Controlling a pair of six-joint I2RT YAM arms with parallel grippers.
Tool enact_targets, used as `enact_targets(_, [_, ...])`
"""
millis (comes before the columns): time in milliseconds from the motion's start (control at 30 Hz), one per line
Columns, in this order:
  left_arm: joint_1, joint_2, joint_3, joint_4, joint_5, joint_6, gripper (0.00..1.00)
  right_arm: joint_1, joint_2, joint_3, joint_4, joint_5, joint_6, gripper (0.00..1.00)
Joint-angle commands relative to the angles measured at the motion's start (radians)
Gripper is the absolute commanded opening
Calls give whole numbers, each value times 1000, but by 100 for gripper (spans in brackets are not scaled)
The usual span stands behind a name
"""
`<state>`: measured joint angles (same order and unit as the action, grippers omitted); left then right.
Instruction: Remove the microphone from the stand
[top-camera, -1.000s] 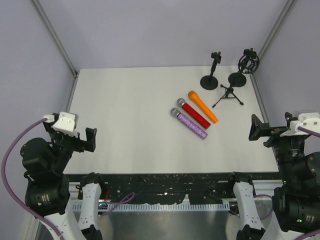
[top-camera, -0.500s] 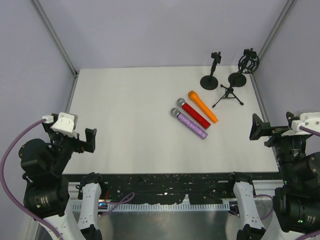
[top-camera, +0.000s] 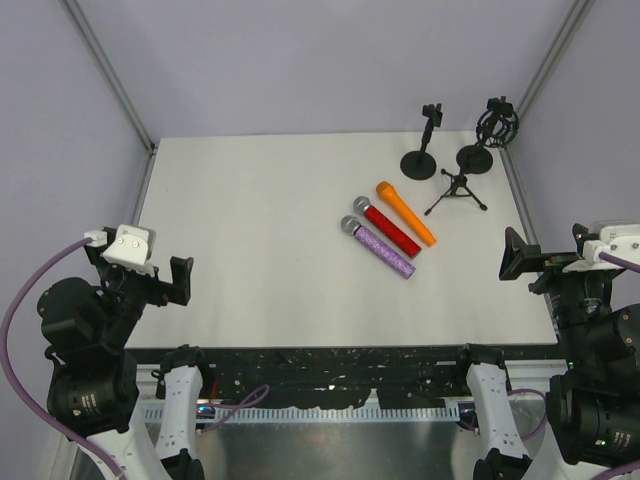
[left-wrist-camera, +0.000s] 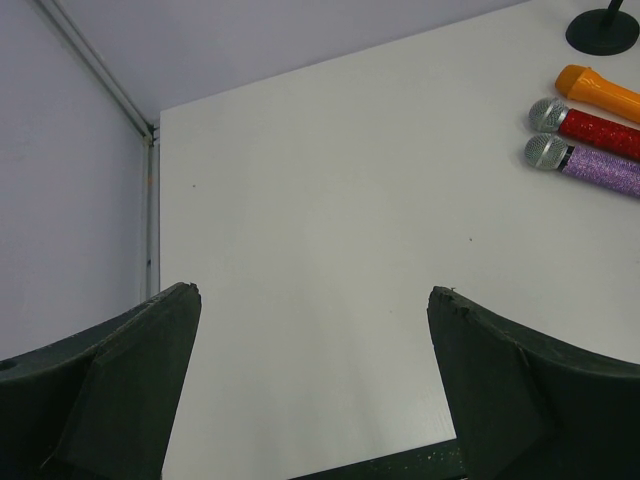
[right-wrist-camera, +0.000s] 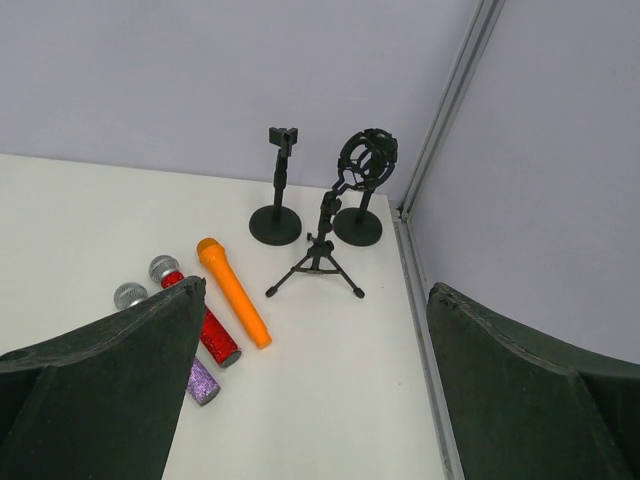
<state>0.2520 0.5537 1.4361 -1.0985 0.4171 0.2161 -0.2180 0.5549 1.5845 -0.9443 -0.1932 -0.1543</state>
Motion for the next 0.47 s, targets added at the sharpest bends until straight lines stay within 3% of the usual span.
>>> enact_targets(0, [4, 12, 26, 3, 14, -12, 100, -3, 20, 28, 22, 6, 7, 95])
enact_targets(433, [4, 17, 50, -11, 23, -15, 100, -3, 31, 84, 4, 0, 12, 95])
